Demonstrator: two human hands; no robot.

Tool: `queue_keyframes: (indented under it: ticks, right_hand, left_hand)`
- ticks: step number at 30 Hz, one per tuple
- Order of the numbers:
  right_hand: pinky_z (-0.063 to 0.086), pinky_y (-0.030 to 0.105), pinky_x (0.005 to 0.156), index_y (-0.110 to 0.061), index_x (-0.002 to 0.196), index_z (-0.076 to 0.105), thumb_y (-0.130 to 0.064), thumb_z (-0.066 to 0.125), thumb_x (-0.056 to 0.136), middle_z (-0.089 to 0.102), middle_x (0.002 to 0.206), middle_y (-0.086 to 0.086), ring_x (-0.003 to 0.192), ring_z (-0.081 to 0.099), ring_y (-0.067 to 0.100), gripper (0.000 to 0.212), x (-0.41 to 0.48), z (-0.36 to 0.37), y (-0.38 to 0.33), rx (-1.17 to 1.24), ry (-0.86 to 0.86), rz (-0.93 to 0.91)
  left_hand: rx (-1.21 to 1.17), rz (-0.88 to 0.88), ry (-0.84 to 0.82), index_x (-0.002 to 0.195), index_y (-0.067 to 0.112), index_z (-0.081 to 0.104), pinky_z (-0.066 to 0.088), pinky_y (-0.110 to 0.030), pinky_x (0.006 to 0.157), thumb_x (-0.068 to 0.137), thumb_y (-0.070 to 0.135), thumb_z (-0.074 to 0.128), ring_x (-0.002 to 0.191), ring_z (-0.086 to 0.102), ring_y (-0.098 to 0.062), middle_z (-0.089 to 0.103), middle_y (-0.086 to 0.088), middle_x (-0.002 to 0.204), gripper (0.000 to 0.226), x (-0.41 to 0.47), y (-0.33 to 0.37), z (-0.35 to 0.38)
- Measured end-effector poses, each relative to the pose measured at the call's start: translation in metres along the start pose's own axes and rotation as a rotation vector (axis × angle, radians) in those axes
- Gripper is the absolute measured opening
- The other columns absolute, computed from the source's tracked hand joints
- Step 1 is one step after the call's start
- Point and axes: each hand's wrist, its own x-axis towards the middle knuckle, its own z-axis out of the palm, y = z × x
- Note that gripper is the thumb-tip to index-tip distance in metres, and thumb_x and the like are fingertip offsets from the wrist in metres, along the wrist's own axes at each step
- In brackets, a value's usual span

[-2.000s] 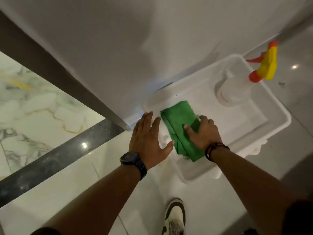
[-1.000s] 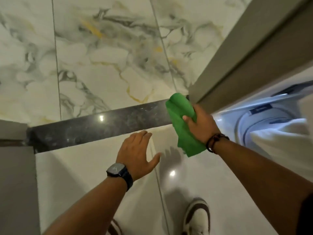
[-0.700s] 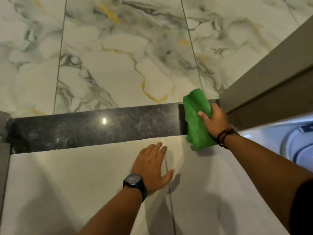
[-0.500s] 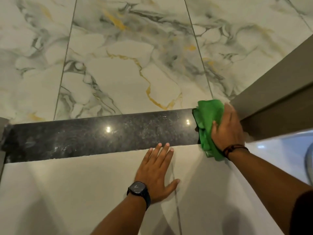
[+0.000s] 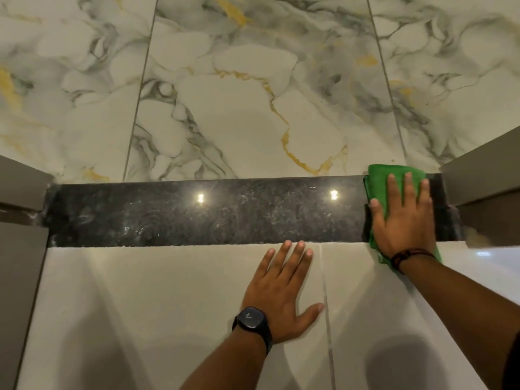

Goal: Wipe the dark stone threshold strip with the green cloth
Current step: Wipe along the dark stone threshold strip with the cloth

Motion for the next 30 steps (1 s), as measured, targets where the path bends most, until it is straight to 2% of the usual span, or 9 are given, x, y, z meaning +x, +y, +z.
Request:
queue_keyframes:
  ticks: [3,6,8,11,14,18,23,26,30]
  right_hand:
    - [0.010,0.054,0.116,-0.019,0.150,0.017,-0.049,0.018,0.094,0.013,0.158,0.015,0.144,0.002,0.039,0.064,0.001,0.003,-0.030,-0.030,-0.029,-0.015]
    - [0.006,0.050,0.116,-0.027,0.150,0.010,-0.051,0.018,0.095,0.010,0.159,0.009,0.145,-0.003,0.035,0.061,-0.003,0.011,-0.079,-0.045,-0.064,-0.172]
    - [0.004,0.048,0.117,-0.028,0.150,0.012,-0.051,0.021,0.095,0.011,0.159,0.007,0.145,-0.003,0.031,0.061,-0.007,0.017,-0.099,-0.040,-0.092,-0.296]
    - [0.011,0.049,0.117,-0.026,0.149,0.021,-0.048,0.028,0.095,0.019,0.158,0.009,0.146,0.003,0.029,0.059,-0.011,0.018,-0.086,-0.038,-0.121,-0.436]
    - [0.019,0.050,0.115,-0.023,0.147,0.028,-0.046,0.026,0.095,0.028,0.154,0.011,0.145,0.012,0.031,0.058,-0.015,0.012,-0.048,-0.083,-0.128,-0.565]
    - [0.023,0.051,0.113,-0.023,0.145,0.032,-0.046,0.027,0.094,0.030,0.153,0.014,0.140,0.024,0.034,0.056,-0.006,0.002,-0.010,-0.012,-0.118,-0.418]
    - [0.004,0.046,0.117,-0.024,0.149,0.022,-0.043,0.027,0.093,0.017,0.158,0.012,0.145,0.006,0.029,0.059,-0.006,0.011,-0.025,-0.087,-0.059,-0.355]
    - [0.002,0.046,0.117,-0.025,0.150,0.012,-0.044,0.022,0.095,0.010,0.159,0.010,0.146,0.003,0.027,0.060,-0.006,0.016,-0.055,-0.079,-0.052,-0.294]
    - [0.011,0.054,0.113,-0.030,0.149,0.017,-0.049,0.029,0.093,0.018,0.158,0.007,0.143,0.015,0.032,0.060,-0.015,0.018,-0.091,-0.088,-0.064,-0.274]
  left_hand:
    - [-0.001,-0.007,-0.016,0.154,0.017,0.005,0.004,-0.045,0.117,0.087,0.067,0.037,0.148,-0.002,-0.023,0.002,-0.001,0.162,0.089,0.000,0.000,-0.002]
    - [0.001,-0.007,-0.019,0.154,0.016,0.006,0.005,-0.045,0.117,0.088,0.066,0.037,0.148,-0.001,-0.023,0.005,-0.002,0.162,0.088,-0.001,-0.001,-0.001]
    - [-0.003,-0.016,-0.008,0.154,0.015,0.007,0.006,-0.045,0.117,0.089,0.065,0.037,0.148,0.001,-0.023,0.007,-0.002,0.162,0.088,-0.001,-0.002,0.000]
    - [-0.004,-0.021,0.006,0.154,0.015,0.006,0.004,-0.044,0.118,0.089,0.064,0.037,0.148,0.001,-0.023,0.006,-0.002,0.162,0.087,-0.001,-0.004,0.001]
    - [-0.001,-0.026,0.005,0.154,0.014,0.008,0.002,-0.043,0.119,0.089,0.063,0.039,0.148,0.002,-0.023,0.006,-0.003,0.162,0.088,-0.003,-0.007,0.000]
    - [-0.021,-0.043,0.032,0.154,0.014,0.008,0.001,-0.042,0.119,0.088,0.063,0.039,0.148,0.003,-0.023,0.005,-0.003,0.163,0.088,-0.002,-0.011,0.000]
    - [-0.016,-0.052,0.053,0.154,0.013,0.008,0.001,-0.043,0.119,0.087,0.063,0.040,0.148,0.003,-0.024,0.005,-0.003,0.163,0.089,-0.002,-0.011,0.003]
    - [-0.001,-0.066,0.053,0.154,0.011,0.008,0.005,-0.044,0.119,0.088,0.063,0.040,0.148,0.002,-0.024,0.005,-0.005,0.162,0.090,-0.002,-0.009,0.000]
    - [0.005,-0.298,0.085,0.153,0.007,0.007,0.002,-0.044,0.119,0.088,0.062,0.036,0.148,-0.001,-0.024,0.004,-0.009,0.161,0.090,-0.010,-0.011,-0.005]
